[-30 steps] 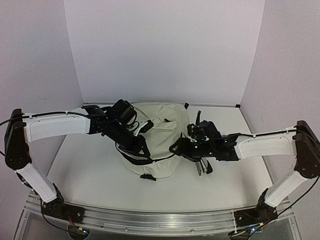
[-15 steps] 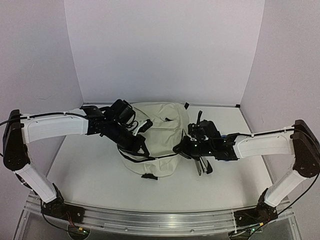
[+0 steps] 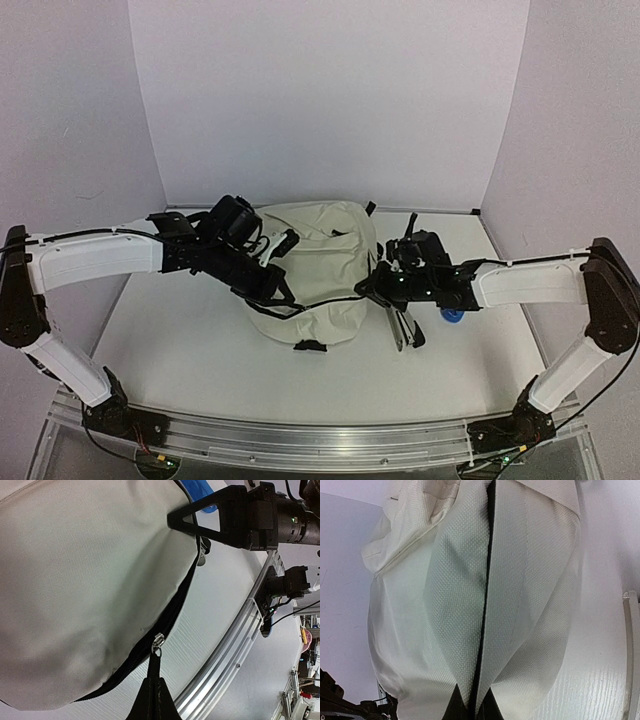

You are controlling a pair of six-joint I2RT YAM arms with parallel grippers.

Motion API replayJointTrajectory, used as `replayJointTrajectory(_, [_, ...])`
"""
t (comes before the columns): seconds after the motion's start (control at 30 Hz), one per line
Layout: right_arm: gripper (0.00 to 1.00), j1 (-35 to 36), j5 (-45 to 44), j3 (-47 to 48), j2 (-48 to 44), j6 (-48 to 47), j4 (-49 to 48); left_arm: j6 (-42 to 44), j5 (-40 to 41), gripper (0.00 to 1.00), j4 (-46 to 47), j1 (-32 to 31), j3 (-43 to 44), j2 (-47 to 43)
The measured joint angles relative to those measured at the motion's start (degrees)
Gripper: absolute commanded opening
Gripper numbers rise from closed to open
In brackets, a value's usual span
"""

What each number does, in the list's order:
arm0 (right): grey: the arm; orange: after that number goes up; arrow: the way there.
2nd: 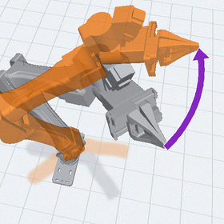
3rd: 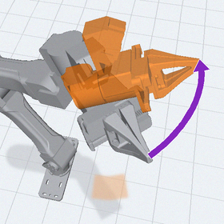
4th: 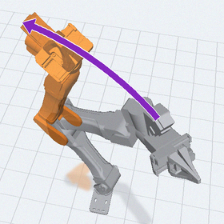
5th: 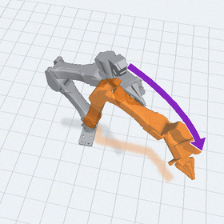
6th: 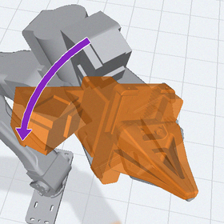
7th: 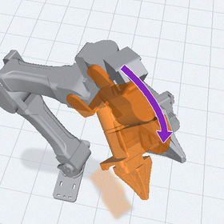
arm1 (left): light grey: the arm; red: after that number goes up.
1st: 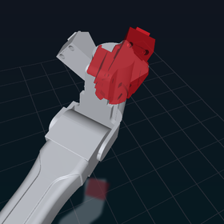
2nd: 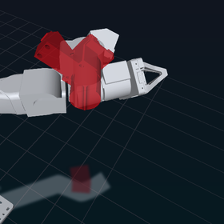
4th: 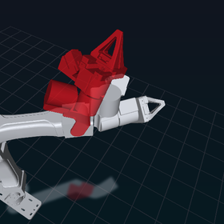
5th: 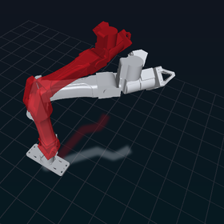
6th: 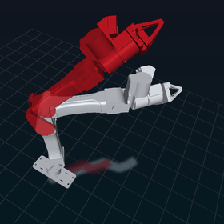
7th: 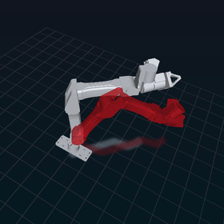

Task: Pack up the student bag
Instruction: Zip the student bag at the center of the board.

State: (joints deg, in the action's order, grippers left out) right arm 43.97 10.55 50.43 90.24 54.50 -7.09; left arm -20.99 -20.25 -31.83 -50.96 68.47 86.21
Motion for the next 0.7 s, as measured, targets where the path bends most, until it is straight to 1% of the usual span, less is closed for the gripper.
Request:
replayJointTrajectory(0.5, [0.0, -6.2, 4.6, -1.3, 0.0, -0.7, -1.6, 1.5, 6.6, 0.0, 2.2, 0.0, -1.0, 0.0])
replayJointTrajectory(0.7, [0.0, -9.8, 3.5, -3.3, -0.5, -1.4, -1.7, 1.8, 7.5, 0.0, 0.9, 1.6, -2.8, -1.2])
